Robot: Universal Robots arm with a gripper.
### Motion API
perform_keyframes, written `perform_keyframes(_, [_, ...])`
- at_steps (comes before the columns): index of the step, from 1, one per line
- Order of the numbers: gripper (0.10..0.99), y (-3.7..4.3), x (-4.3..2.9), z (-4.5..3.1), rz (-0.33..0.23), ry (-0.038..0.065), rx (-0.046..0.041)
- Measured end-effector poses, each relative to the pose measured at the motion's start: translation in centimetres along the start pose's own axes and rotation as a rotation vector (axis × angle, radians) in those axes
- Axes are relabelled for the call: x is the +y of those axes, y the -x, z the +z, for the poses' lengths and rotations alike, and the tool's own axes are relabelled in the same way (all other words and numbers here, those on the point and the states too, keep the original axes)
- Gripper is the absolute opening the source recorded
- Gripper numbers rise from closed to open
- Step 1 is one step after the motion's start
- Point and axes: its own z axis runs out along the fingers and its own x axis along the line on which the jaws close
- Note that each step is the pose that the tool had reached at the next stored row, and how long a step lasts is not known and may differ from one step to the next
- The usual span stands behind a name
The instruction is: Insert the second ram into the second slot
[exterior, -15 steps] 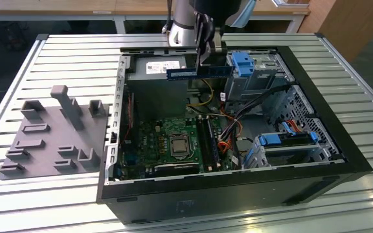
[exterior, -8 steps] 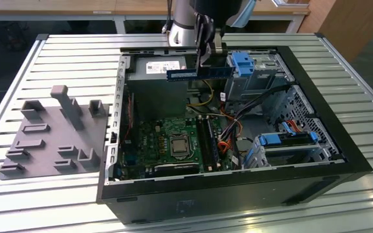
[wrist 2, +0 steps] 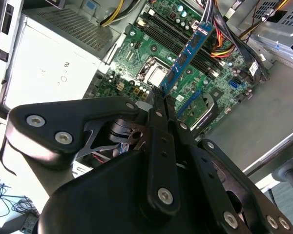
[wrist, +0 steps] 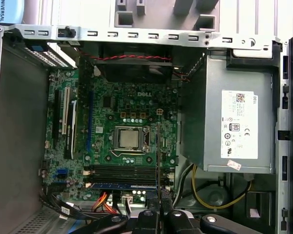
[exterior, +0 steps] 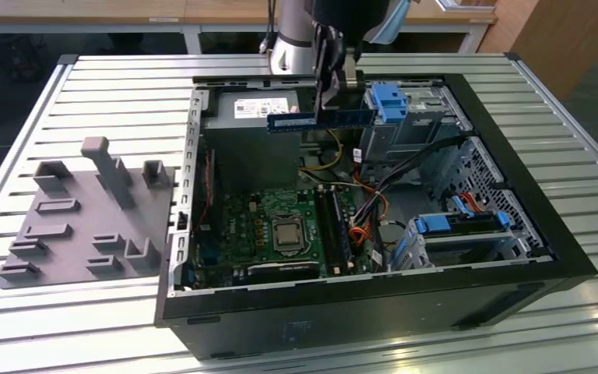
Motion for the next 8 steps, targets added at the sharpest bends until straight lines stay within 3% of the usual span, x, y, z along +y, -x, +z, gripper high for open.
perform_keyframes(8, [0.137, -0.34, 0.01, -0.01, 0.0, 0.0, 0.0])
